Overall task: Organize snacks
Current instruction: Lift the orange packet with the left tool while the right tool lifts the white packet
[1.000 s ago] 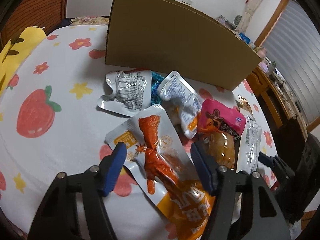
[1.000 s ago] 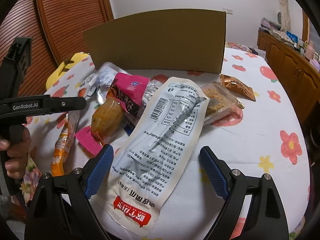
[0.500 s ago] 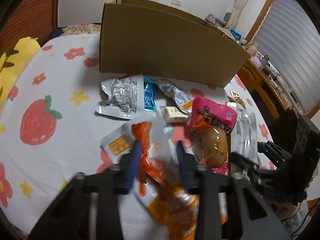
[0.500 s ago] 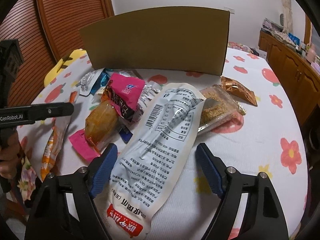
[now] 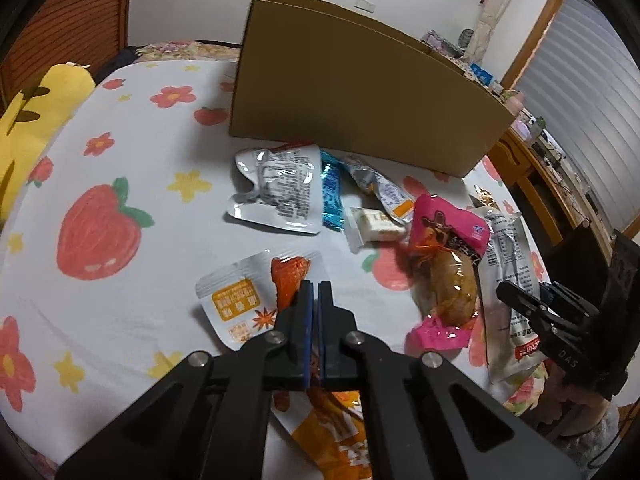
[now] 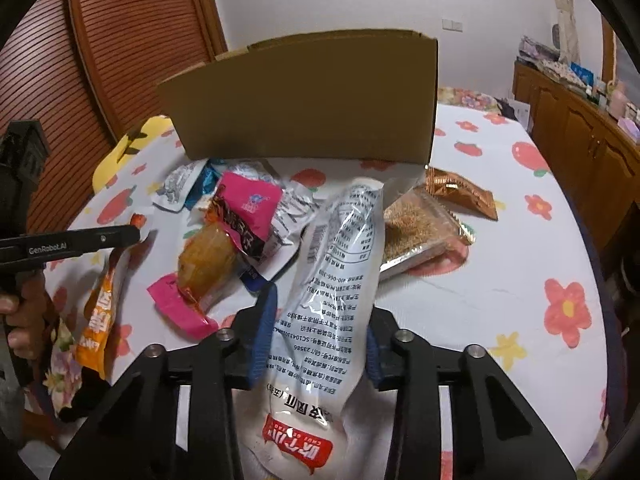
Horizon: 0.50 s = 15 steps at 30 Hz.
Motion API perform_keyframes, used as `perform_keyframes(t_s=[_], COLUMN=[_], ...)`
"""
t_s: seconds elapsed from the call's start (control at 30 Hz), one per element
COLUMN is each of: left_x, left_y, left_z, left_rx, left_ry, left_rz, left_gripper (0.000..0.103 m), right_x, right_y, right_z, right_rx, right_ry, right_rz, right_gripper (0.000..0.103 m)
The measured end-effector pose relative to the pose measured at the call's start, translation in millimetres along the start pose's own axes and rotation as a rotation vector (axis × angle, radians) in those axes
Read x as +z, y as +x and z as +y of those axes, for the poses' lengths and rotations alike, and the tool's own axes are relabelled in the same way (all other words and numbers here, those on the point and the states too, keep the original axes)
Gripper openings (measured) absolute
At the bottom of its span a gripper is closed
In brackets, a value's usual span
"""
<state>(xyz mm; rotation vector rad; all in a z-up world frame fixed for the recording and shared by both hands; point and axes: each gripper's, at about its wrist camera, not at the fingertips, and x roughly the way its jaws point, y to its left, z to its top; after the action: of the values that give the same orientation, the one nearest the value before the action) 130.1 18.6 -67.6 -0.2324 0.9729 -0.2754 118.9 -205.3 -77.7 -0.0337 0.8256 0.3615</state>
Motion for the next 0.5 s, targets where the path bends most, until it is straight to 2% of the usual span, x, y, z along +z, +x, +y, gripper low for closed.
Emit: perform_keyframes(t_s=[0.03, 0.1, 0.13, 0.17, 0.2, 0.3, 0.5], left_x=[0, 0, 0, 1, 0, -1, -11], left_y=[-2, -6, -8, -11, -15, -20, -22], left_z=[0, 2, 2, 2, 3, 9, 28], left_rx=[-0.008, -0.007, -0.001, 0.008, 0.027, 0.056, 0.097], left_ry=[-0.001, -0.002, 0.003, 0.008, 0.011, 0.022, 0.011], left_rz=[0.0, -0.003, -0.009, -0.022, -0.041, -0.053, -0.042], left_gripper=[0.0, 0.012, 0.027, 0.047, 0.05, 0.05, 0.055], right_x=[1, 1, 1, 1, 2, 1, 2], right_y=[0, 1, 1, 1, 1, 2, 2], right_z=[1, 1, 1, 0, 0, 0, 0], right_rx=[-0.005, -0.006, -0.005, -0.005, -0.004, -0.004, -0.004], right_ry=[-0.005, -0.005, -0.006, -0.005, -0.004, -0.006, -0.005], right_rz=[0.001, 0.002, 0.003, 0.005, 0.005, 0.006, 0.006], right_gripper=[0.033, 0.033, 0.033, 0.033, 0.033, 0.033, 0.034])
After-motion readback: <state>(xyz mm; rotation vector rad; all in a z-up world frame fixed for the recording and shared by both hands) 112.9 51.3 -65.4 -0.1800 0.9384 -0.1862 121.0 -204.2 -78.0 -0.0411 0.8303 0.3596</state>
